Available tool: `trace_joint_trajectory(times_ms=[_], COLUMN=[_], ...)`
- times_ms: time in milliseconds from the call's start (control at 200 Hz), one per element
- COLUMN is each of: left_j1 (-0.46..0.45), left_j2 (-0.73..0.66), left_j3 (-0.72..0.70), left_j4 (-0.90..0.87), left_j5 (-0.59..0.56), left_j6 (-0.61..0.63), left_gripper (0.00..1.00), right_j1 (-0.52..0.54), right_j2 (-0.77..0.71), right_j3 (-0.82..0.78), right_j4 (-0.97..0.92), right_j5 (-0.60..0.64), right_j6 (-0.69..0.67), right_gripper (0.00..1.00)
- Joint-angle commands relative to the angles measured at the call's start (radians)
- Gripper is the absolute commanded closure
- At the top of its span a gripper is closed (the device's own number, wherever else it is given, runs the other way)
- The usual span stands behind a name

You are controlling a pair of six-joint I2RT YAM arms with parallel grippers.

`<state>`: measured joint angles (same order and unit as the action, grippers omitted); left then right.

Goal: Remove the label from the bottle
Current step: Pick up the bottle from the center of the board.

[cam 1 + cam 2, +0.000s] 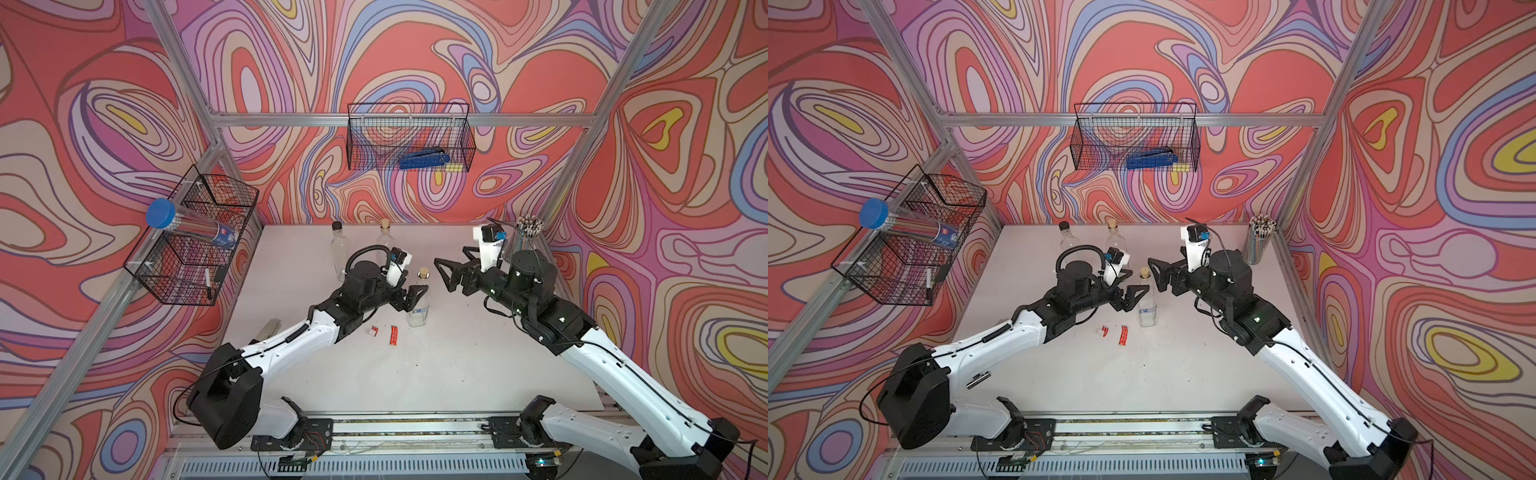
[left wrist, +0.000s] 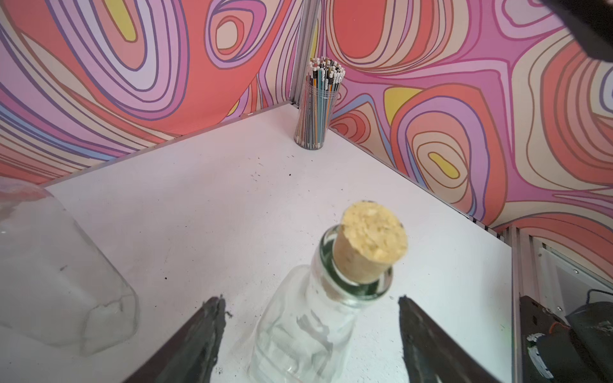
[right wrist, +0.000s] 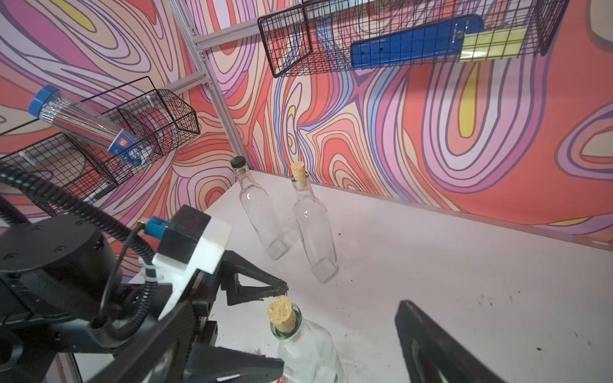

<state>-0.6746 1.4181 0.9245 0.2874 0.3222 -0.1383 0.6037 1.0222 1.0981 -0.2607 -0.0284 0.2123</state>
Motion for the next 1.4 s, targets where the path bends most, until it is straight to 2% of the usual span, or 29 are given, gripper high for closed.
trace_joint_trajectory(times_ms=[0, 210, 371, 686, 866, 1027, 1107, 1182, 1242, 1392], left_j1=[-0.002, -0.002, -0.002, -0.002, -0.002, -0.002, -0.002, -0.002, -0.002, -0.002], left_j2=[0.027, 0.078, 0.119, 0.163, 0.162, 0.144, 0.133, 0.122, 0.112, 0.079], left_j3=[0.051, 0.090, 0.112, 0.127, 0.122, 0.105, 0.092, 0.085, 0.084, 0.071], left_j4=[0.063, 0.098, 0.117, 0.167, 0.169, 0.173, 0.180, 0.174, 0.156, 0.111], left_j5=[0.018, 0.057, 0.069, 0.072, 0.072, 0.066, 0.047, 0.024, -0.017, -0.125], left_j6=[0.052, 0.057, 0.061, 0.057, 0.050, 0.036, 0.020, 0.003, -0.021, -0.080], left_gripper=[0.17, 0.20, 0.27, 0.54, 0.60, 0.78, 0.89, 0.92, 1.00, 1.00], right_j1=[0.005, 0.004, 0.004, 0.004, 0.005, 0.005, 0.004, 0.005, 0.005, 0.005], right_j2=[-0.001, -0.006, -0.003, -0.003, -0.005, 0.009, 0.017, 0.021, 0.029, 0.060], right_j3=[-0.021, -0.047, -0.056, -0.076, -0.088, -0.092, -0.094, -0.099, -0.103, -0.106], right_j4=[-0.032, -0.018, -0.012, -0.003, -0.003, 0.000, -0.001, -0.003, -0.009, -0.040], right_j5=[0.010, 0.013, 0.001, -0.005, -0.005, -0.013, -0.013, -0.016, -0.021, 0.014], right_j6=[0.022, 0.026, 0.025, 0.033, 0.033, 0.029, 0.029, 0.031, 0.036, 0.060], right_gripper=[0.02, 0.02, 0.02, 0.02, 0.02, 0.02, 0.02, 0.02, 0.02, 0.02])
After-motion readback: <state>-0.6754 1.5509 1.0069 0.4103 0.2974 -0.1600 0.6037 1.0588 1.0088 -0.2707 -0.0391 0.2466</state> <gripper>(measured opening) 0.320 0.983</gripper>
